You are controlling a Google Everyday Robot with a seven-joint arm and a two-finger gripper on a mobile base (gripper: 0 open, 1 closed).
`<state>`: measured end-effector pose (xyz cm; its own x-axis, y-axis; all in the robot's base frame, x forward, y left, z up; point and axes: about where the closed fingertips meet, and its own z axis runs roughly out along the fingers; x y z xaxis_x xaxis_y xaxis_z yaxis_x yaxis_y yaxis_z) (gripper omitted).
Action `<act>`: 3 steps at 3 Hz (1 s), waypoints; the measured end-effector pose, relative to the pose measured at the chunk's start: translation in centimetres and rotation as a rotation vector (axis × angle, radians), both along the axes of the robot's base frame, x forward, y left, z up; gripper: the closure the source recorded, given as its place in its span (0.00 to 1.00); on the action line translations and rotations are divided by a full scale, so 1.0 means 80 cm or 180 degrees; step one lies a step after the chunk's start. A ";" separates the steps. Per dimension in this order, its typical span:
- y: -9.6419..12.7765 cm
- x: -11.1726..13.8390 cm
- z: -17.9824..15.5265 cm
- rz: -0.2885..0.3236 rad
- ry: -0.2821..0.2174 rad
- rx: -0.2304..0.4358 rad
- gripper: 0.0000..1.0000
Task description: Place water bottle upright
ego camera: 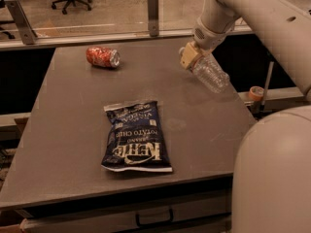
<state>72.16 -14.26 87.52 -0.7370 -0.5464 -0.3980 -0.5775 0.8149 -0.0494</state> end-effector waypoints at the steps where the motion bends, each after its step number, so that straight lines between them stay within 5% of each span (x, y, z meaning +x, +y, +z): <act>1: 0.042 -0.012 0.049 0.0412 -0.0224 0.0267 1.00; 3: 0.117 -0.040 0.132 0.1645 -0.0759 0.1210 1.00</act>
Offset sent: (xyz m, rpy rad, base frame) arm -0.0511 0.1144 0.1429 0.3941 -0.2774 0.6433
